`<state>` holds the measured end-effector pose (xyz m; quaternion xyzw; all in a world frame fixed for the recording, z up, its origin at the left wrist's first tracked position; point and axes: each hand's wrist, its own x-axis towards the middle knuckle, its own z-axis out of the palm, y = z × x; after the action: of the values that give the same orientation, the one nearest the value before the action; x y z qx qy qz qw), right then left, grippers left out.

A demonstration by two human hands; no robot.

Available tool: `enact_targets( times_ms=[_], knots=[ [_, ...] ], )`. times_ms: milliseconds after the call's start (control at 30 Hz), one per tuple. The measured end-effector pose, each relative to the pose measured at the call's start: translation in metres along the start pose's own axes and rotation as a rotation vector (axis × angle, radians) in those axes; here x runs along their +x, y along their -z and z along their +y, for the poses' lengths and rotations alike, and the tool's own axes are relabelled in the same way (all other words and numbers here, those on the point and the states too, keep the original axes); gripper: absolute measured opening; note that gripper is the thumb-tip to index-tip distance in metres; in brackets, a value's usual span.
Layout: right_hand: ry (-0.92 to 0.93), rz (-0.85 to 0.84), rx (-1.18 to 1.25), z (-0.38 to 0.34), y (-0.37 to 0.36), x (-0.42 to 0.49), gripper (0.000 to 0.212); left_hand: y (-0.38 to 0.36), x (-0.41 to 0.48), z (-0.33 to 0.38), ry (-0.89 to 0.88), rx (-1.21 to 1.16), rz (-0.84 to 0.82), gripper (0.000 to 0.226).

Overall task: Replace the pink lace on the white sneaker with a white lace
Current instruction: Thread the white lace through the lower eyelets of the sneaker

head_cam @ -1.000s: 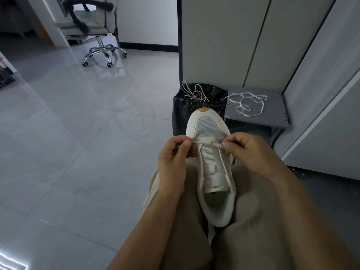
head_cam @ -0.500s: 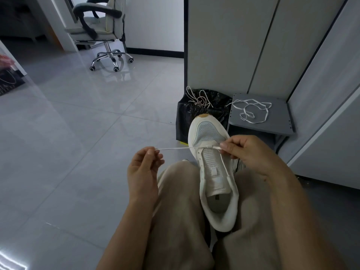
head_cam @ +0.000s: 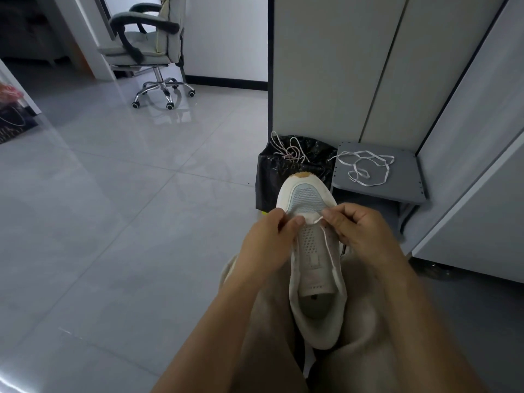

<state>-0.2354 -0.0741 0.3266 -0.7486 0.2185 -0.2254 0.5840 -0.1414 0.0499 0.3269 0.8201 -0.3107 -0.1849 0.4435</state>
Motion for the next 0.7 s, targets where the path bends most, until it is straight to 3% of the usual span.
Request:
enact_targets(
  times_ms=[100, 267, 467, 567, 700],
  knots=[
    [-0.040, 0.003, 0.027, 0.003, 0.003, 0.001, 0.017, 0.009, -0.002, -0.006, 0.042, -0.345, -0.061, 0.025],
    [-0.128, -0.011, 0.056, 0.007, 0.009, 0.001, 0.031, 0.029, -0.002, -0.037, -0.006, -0.648, -0.011, 0.022],
    [-0.098, -0.029, 0.049, 0.008, 0.010, 0.007, 0.034, 0.073, -0.005, -0.093, -0.005, -0.788, 0.139, 0.024],
    [-0.083, 0.000, 0.069, 0.007, 0.011, 0.009, 0.039, 0.091, -0.010, -0.116, 0.036, -0.680, 0.221, 0.025],
    [-0.058, 0.040, 0.087, 0.010, 0.007, 0.009, 0.038, 0.088, -0.008, -0.124, 0.136, -0.151, 0.222, 0.022]
  ],
)
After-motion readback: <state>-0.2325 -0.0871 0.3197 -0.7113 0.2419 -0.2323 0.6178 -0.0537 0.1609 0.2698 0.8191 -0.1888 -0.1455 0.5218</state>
